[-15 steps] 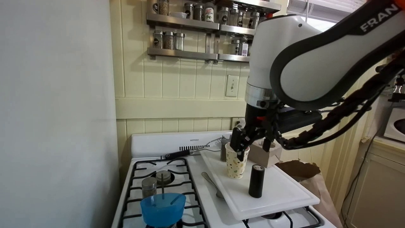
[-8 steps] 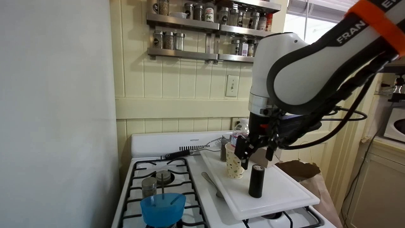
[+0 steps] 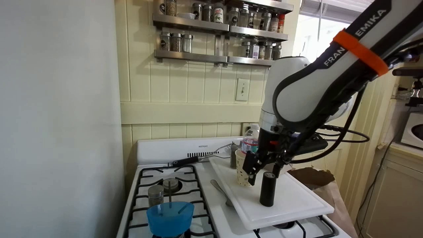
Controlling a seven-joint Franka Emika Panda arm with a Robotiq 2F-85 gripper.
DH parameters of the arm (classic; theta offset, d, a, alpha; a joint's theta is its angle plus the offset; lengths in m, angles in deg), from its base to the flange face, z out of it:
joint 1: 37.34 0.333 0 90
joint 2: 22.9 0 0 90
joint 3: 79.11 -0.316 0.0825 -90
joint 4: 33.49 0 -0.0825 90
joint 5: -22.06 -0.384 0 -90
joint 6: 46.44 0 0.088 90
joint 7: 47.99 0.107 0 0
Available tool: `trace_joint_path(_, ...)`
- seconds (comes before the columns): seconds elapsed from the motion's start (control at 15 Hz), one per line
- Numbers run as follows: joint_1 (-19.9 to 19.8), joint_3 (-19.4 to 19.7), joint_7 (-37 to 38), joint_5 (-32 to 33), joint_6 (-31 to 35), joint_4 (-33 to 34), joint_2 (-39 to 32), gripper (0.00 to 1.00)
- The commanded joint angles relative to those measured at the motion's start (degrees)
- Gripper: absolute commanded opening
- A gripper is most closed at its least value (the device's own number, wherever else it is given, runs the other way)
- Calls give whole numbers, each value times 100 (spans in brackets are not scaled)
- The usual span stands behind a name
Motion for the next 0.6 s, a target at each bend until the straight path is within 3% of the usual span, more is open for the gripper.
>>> trace_joint_path(0.0,148,131,-397,-263,34,5,-224,92)
trace_joint_path(0.13,149,140,-460,-270,3,5,-267,90)
trace_joint_path(0.2,143,137,-462,-263,25,5,-287,84)
trace_joint_path(0.27,140,137,-453,-261,35,5,-296,65)
trace_joint_path(0.53,105,135,-407,-203,-6,5,-270,35)
